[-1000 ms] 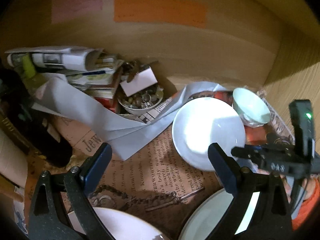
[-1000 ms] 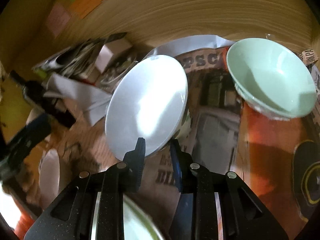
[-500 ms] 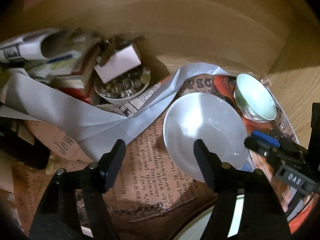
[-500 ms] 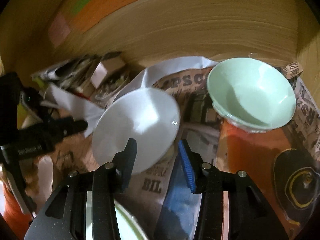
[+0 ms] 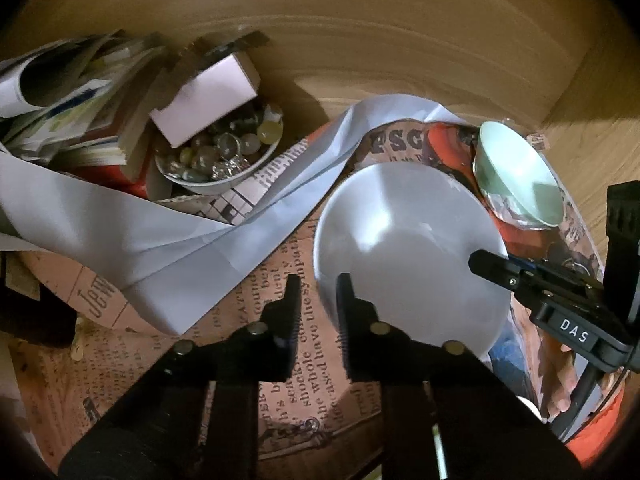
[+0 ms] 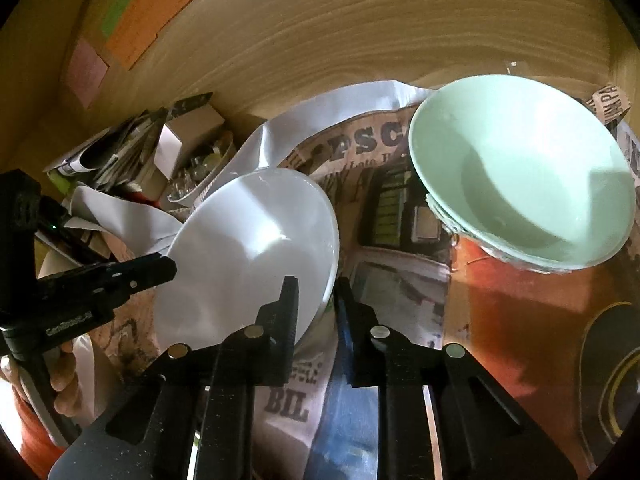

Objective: Organize plates and bowls
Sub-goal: 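Close both grippers on the spotted white bowl's rim, then lift the spotted white bowl with both grippers and carry it over the beige bowl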

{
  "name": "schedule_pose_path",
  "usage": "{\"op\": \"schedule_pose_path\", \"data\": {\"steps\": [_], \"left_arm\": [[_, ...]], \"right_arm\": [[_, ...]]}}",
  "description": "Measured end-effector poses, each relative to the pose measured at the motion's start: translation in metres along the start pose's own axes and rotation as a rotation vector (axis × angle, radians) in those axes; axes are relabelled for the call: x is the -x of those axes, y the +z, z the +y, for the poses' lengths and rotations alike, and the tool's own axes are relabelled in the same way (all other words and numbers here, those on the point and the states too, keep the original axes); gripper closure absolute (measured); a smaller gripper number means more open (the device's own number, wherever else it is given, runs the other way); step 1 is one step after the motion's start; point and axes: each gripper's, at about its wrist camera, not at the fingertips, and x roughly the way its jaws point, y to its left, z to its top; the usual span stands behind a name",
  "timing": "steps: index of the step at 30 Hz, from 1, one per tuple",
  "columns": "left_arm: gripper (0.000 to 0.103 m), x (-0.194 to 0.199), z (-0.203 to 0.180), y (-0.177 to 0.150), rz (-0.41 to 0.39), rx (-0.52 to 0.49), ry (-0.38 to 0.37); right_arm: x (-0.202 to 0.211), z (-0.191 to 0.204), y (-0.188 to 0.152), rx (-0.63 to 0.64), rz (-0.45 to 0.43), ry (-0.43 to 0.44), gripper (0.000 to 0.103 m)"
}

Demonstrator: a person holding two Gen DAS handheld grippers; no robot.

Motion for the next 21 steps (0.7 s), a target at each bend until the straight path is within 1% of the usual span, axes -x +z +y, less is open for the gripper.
{"op": "schedule_pose_path", "data": {"steps": [2,10,15,21], "left_arm": [[0.093,-0.003,-0.001,0.0,0.012,0.004,-0.015],[0.093,-0.001,-0.008,-0.002,-0.002,-0.014,0.013],[0.093,0.015,-0.014,-0.009,-0.06,-0.033,0.05],[0.093,0.05,-0.015,-0.023,-0.151,-0.045,0.043]], "right_arm": [[0.0,0.001,0.0,0.011,-0.003,-0.006,0.087],[0.004,0.008,-0.004,0.056,-0.029,-0.048,0.086],[0.015,0.018,-0.007,0.087,-0.066,-0.055,0.086],[0.037,0.029,-0.009,0.095,-0.116,-0.017,0.086]]}}
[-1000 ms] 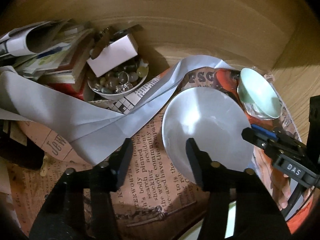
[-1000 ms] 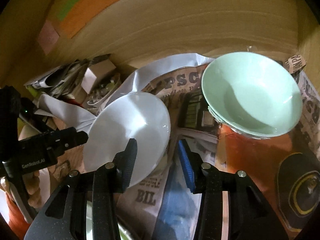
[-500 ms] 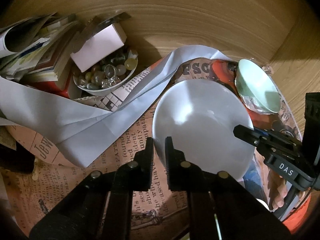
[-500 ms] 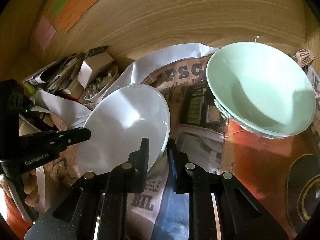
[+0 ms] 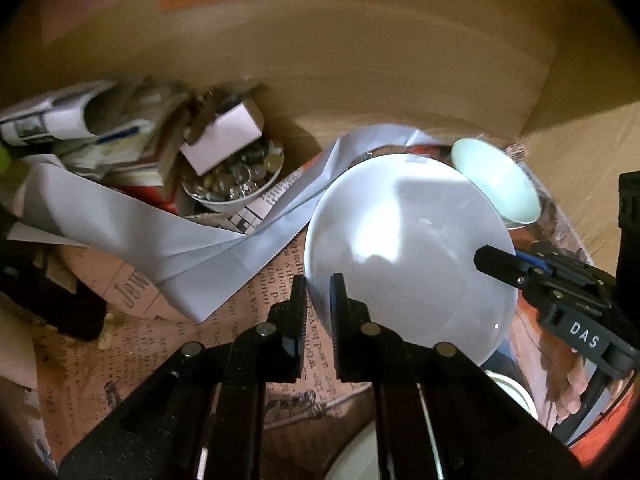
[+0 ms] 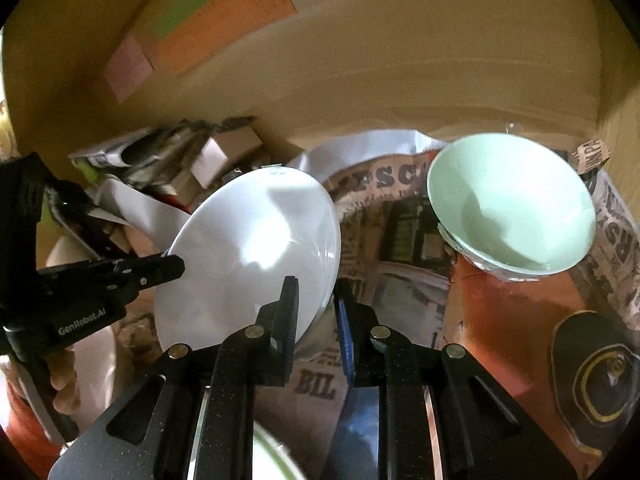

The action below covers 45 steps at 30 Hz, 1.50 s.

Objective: Organize plates and bowls
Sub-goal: 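Lift the spotted white bowl with both grippers and carry it over the beige bowl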

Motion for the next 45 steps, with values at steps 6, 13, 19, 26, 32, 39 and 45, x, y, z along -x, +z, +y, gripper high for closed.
{"op": "schedule_pose_path", "data": {"steps": [6,13,19,26,32,39,45], "left_arm": [[0.093,0.035,-0.008,-0.014,-0.082,-0.01,-0.01],[0.093,0.077,-0.006,-0.035,-0.177,0.006,-0.034],[0.093,0.105,0.002,-0.056,-0.236,0.021,-0.031],[0.093,0.129,0.017,-0.082,-0.271,0.057,-0.048],[0.093,0.145,0.031,-0.105,-0.308,0.088,-0.035],[0.093,0.158,0.048,-0.123,-0.329,0.106,-0.008],[0.093,0.169,0.063,-0.137,-0.333,0.131,0.0]], "right_arm": [[0.026,0.014,-0.005,0.023,-0.07,0.005,0.086],[0.051,0.031,-0.011,0.051,-0.107,0.025,0.086],[0.068,0.053,-0.024,0.095,-0.143,0.045,0.086],[0.071,0.071,-0.039,0.109,-0.138,0.084,0.086],[0.072,0.09,-0.049,0.137,-0.138,0.104,0.086],[0.066,0.109,-0.061,0.15,-0.126,0.135,0.086],[0.058,0.125,-0.07,0.158,-0.11,0.154,0.086]]}}
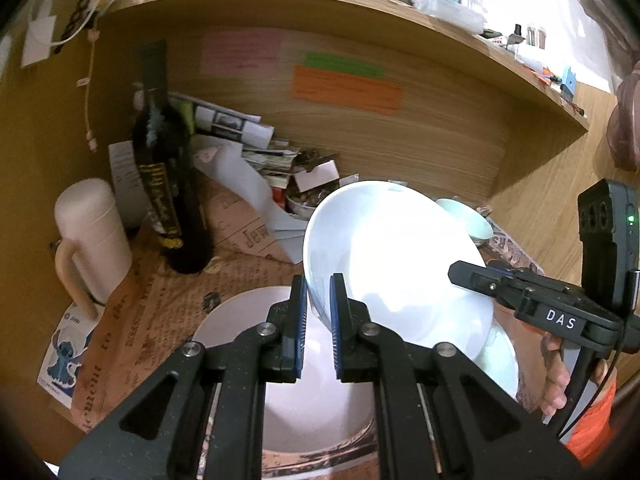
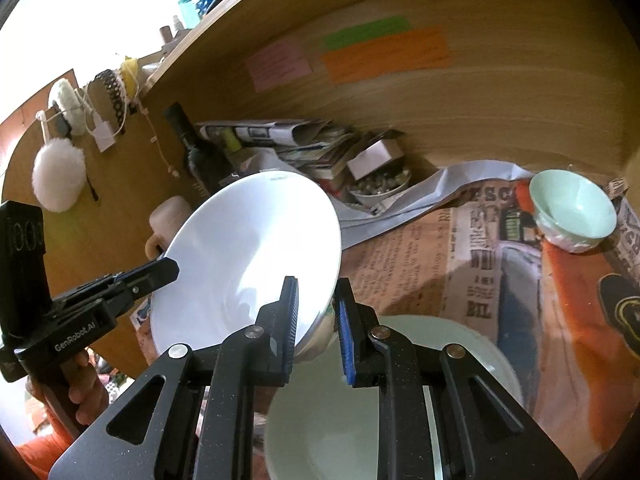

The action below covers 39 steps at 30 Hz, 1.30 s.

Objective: Organize plates and bowls
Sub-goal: 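Lift the spotted white bowl with both grippers and carry it over the beige bowl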

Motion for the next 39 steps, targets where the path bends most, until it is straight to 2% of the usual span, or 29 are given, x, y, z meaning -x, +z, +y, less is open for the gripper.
{"op": "schedule_pose_path", "data": {"steps": [20,39], "left_arm": [[0.093,0.011,0.054,-0.031,0.036,0.075,0.059],[0.093,-0.005,0.075,-0.048,0.107,0.113,0.068]], "right_arm": [[-0.04,0.04,-0.02,0.01,0.09,0.053,0.085],[-0.067,0.045,-0.03,0.01,0.158,0.047,0.084]]}}
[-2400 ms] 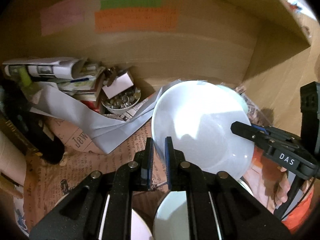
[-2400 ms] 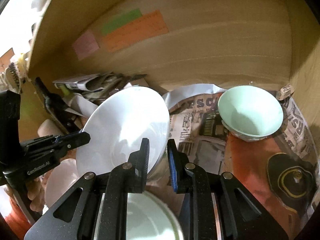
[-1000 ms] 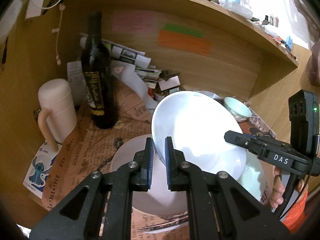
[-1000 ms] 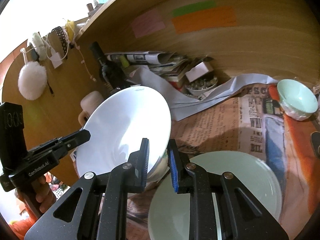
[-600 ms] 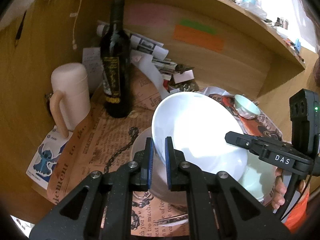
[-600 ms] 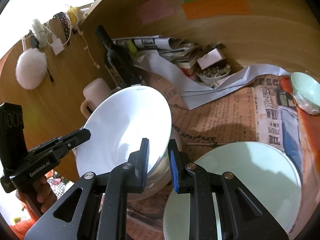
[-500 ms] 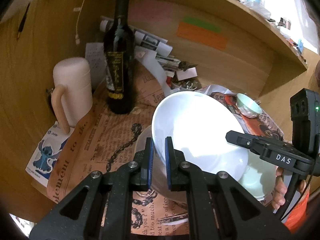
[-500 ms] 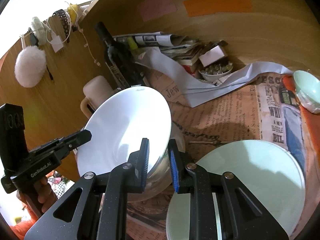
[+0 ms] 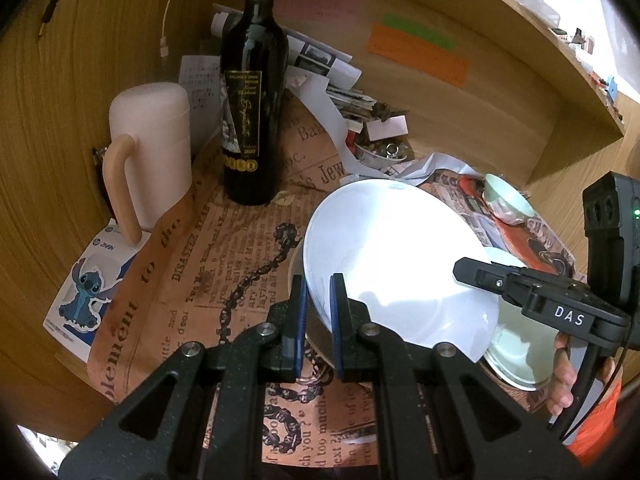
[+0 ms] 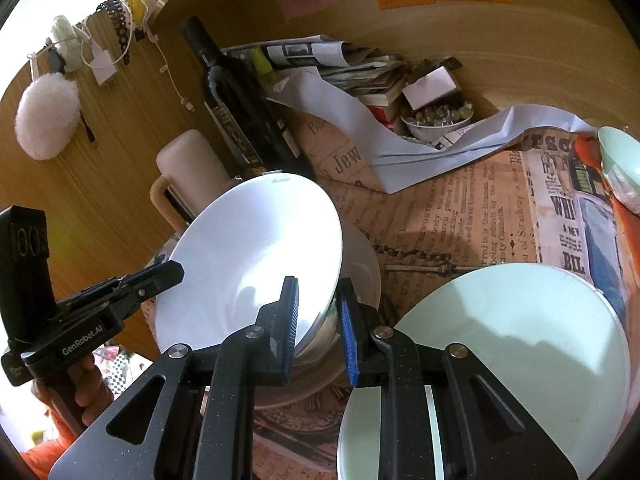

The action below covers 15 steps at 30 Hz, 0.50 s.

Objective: Organize plates and bowls
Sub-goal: 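Lift the spotted white bowl with both grippers and carry it over the beige bowl, then lower the spotted white bowl into the beige bowl and open both grippers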

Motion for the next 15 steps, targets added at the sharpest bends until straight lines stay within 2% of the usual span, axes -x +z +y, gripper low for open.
{"op": "schedule_pose_path", "data": {"steps": [9,15], "left_arm": [[0.093,-0.0061,0.0016,-0.0055,0.022,-0.011,0.024],[0.093,-0.0051,-0.0019,-0.0051,0.014,-0.025,0.0]], "right_arm": [[-0.0077,0.0009,-0.0021,0.013,0.024,-0.012,0.084],[-0.0079,0.0044,-0.0016,0.039,0.01,-0.047,0.083]]}}
